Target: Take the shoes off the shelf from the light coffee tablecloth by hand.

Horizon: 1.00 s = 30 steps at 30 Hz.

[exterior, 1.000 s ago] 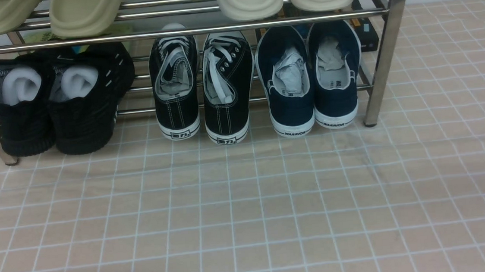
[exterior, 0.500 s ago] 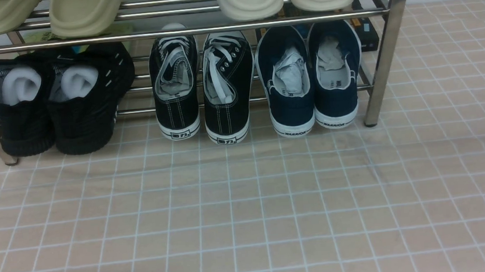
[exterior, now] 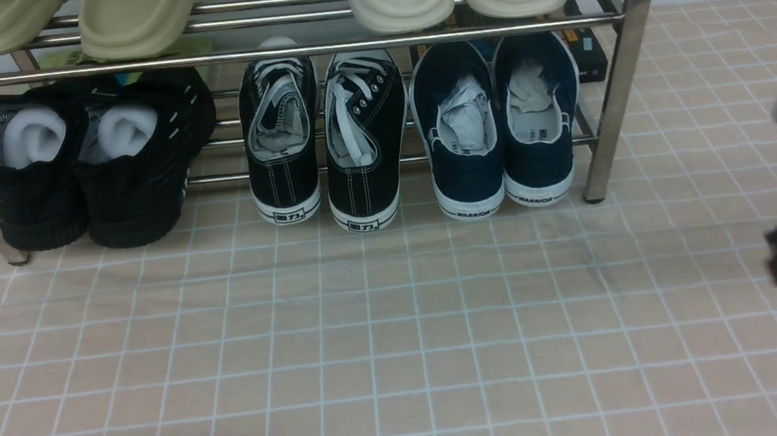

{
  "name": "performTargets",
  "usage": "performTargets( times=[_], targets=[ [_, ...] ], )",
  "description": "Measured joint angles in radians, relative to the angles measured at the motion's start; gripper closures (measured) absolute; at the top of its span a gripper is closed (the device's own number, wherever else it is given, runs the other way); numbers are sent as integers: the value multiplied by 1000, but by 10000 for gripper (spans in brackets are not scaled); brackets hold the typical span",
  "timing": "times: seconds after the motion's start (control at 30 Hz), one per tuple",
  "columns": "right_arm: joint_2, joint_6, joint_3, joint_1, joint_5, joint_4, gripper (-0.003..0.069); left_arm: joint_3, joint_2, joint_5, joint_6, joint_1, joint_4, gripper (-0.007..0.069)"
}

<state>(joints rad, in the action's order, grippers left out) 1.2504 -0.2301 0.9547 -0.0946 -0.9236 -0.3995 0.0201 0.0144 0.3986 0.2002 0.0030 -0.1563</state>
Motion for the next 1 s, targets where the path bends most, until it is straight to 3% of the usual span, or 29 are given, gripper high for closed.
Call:
performTargets(
  times=[0.17,0.33,0.43,0.7,0.83,1.0],
  targets=[
    [106,-196,115,-41,-36,-231,659,0,0,0,0,0,0,384],
    [238,-229,266,-189,-58,-244,659,0,0,0,0,0,0,384],
    [331,-187,384,-288,-63,-181,658,0,0,0,0,0,0,384],
    [554,77,702,-406,-63,103,634,0,0,0,0,0,0,386],
    [644,170,826,-419,-54,206,572,0,0,0,0,0,0,388],
    [716,218,889,-419,39,291,441,0,0,0,0,0,0,386]
  ],
)
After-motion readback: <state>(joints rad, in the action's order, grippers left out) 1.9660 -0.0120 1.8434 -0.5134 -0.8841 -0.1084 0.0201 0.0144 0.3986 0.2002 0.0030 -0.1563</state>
